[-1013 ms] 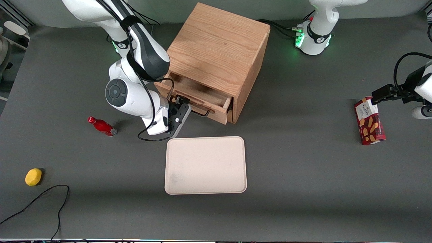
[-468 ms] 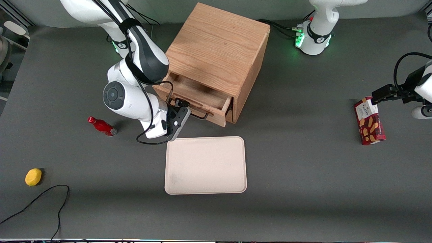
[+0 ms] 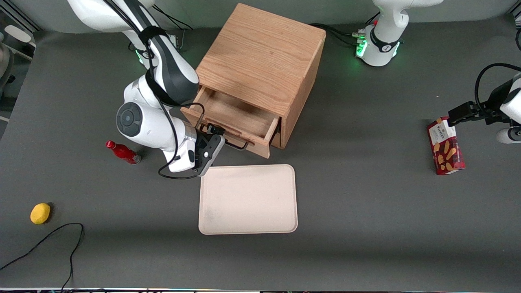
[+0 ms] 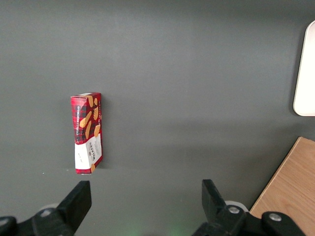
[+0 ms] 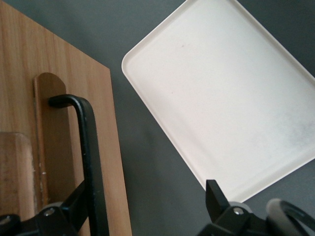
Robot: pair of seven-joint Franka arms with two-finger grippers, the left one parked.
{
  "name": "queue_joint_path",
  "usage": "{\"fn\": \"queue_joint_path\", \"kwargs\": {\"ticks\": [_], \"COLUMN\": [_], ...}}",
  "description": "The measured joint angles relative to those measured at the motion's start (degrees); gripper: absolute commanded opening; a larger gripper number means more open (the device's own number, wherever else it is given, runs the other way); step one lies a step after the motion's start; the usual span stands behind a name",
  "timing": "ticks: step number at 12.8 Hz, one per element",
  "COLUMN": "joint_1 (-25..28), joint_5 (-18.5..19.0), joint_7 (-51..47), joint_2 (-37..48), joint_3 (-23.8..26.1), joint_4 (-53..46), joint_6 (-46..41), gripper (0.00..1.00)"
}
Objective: Open upper drawer
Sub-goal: 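Pull the upper drawer outward by its handle with the right gripper, then keep pulling the upper drawer further out with the right gripper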
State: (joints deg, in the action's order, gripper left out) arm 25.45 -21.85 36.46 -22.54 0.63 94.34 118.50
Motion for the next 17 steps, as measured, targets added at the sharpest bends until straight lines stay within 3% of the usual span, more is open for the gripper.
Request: {"fn": "queue_joint_path", "kwargs": {"ticks": [17], "joint_1": [-3.40], "joint_5": [0.00], "joint_7": [1.07], "joint_2": [-4.37], "joint_3": [-0.07], "joint_4": [-5.89], "joint_6": [0.56], "gripper": [1.00]}}
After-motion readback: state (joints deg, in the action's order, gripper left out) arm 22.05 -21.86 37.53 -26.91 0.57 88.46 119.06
